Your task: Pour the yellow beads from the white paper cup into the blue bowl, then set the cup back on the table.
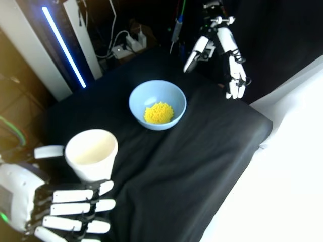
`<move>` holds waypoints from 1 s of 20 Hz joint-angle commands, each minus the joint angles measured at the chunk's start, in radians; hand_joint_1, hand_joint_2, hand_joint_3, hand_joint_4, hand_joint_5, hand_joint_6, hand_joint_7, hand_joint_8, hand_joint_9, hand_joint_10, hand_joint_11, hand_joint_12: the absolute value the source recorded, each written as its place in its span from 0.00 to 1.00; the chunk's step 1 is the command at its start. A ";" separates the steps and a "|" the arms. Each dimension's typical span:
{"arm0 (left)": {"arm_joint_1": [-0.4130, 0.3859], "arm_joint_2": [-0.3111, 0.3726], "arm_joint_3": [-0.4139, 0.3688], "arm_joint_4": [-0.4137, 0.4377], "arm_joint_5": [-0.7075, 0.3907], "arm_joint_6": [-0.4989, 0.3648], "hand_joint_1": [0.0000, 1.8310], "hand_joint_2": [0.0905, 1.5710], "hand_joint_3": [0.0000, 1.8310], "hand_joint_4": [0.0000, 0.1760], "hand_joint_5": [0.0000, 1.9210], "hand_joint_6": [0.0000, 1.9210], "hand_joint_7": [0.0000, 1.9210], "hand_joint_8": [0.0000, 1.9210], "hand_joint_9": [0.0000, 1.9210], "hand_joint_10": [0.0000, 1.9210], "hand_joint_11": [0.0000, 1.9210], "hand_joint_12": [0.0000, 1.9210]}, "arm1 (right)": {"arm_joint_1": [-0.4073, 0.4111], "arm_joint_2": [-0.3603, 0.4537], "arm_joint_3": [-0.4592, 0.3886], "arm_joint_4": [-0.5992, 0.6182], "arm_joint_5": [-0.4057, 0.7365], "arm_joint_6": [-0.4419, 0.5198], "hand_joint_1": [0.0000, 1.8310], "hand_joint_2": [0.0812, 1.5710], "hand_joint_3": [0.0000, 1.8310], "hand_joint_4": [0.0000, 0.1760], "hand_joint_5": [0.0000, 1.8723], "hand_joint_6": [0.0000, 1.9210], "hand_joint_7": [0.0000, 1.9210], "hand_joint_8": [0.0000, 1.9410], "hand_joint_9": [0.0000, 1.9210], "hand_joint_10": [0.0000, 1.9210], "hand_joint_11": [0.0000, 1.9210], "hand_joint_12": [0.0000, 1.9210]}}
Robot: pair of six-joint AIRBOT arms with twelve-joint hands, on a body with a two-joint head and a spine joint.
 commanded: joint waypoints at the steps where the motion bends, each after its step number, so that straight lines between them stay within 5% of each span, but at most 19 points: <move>1: -0.007 -0.001 0.001 -0.030 -0.129 -0.011 0.43 0.52 0.00 0.00 0.12 0.00 0.21 0.00 0.16 0.00 0.00 0.27 | -0.002 -0.004 0.001 0.032 0.152 0.009 0.60 0.69 0.00 0.00 0.54 0.49 0.40 0.00 0.21 0.00 0.00 0.30; 2: -0.007 -0.001 0.001 -0.030 -0.129 -0.011 0.44 0.51 0.00 0.00 0.12 0.00 0.22 0.00 0.16 0.00 0.00 0.27 | -0.018 -0.018 0.002 0.061 0.171 0.009 0.64 0.65 0.00 0.00 0.60 0.38 0.46 0.01 0.23 0.00 0.00 0.29; 4: -0.007 -0.001 0.001 -0.032 -0.131 -0.011 0.43 0.51 0.00 0.00 0.12 0.00 0.22 0.00 0.16 0.00 0.00 0.27 | -0.037 -0.039 0.001 0.105 0.199 0.009 0.64 0.65 0.00 0.00 0.59 0.39 0.47 0.01 0.23 0.00 0.00 0.23; 5: -0.006 -0.001 0.000 -0.032 -0.132 -0.011 0.43 0.51 0.00 0.09 0.12 0.00 0.22 0.00 0.16 0.00 0.00 0.27 | -0.041 -0.048 0.001 0.117 0.205 0.009 0.63 0.67 0.00 0.00 0.57 0.43 0.45 0.00 0.21 0.00 0.00 0.09; 8: -0.003 -0.001 -0.002 -0.034 -0.135 -0.011 0.43 0.51 0.00 0.00 0.13 0.00 0.23 0.00 0.15 0.00 0.00 0.26 | -0.048 -0.064 0.002 0.142 0.216 0.009 0.62 0.68 0.00 0.00 0.56 0.46 0.37 0.00 0.16 0.00 0.00 0.00; 15: -0.002 -0.002 -0.002 -0.037 -0.143 -0.011 0.42 0.51 0.00 0.04 0.12 0.00 0.22 0.00 0.15 0.00 0.00 0.23 | -0.052 -0.116 0.027 0.193 0.232 0.011 0.63 0.67 0.00 0.00 0.56 0.45 0.39 0.01 0.21 0.01 0.02 0.01; 18: -0.001 -0.003 -0.003 -0.037 -0.143 -0.011 0.42 0.51 0.00 0.05 0.12 0.00 0.22 0.00 0.15 0.00 0.00 0.24 | -0.052 -0.139 0.061 0.220 0.232 0.017 0.63 0.68 0.00 0.00 0.56 0.46 0.37 0.00 0.22 0.01 0.00 0.09; 20: -0.001 -0.003 -0.004 -0.037 -0.143 -0.011 0.42 0.52 0.00 0.04 0.12 0.00 0.22 0.00 0.15 0.00 0.00 0.23 | -0.052 -0.144 0.069 0.227 0.226 0.017 0.63 0.68 0.00 0.00 0.54 0.48 0.41 0.01 0.23 0.00 0.00 0.25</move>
